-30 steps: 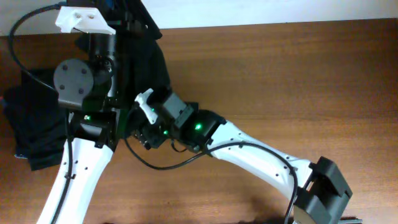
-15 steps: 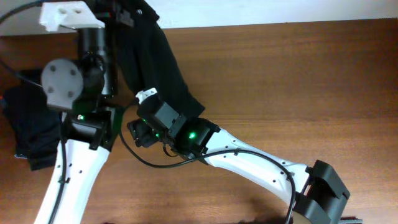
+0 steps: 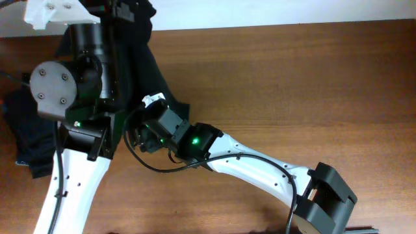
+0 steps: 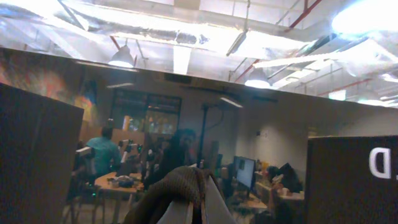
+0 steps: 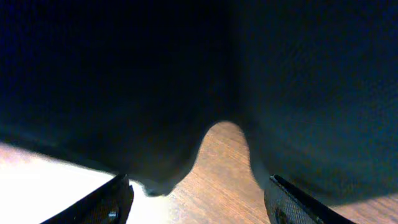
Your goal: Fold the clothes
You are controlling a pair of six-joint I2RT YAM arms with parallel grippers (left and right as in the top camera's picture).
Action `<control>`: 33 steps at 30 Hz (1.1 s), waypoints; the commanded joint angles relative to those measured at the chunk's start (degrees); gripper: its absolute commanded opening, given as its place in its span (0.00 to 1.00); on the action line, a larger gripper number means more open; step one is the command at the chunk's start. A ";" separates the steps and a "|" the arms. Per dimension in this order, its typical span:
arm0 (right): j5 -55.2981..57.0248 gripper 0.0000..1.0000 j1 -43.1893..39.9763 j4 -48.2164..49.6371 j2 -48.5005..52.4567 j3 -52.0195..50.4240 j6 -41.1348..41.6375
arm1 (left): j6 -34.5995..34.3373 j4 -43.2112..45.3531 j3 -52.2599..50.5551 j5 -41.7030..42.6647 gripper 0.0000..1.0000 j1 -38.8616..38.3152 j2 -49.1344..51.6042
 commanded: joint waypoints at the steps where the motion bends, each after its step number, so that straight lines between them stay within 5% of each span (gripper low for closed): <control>1: -5.22 0.72 0.44 0.26 0.37 0.07 0.26 | 1.75 0.55 2.49 -0.20 0.01 -0.94 -1.51; 33: 4.28 0.72 0.37 -5.31 0.24 0.07 -2.99 | 1.73 -0.02 2.89 -0.17 0.00 -4.00 -0.55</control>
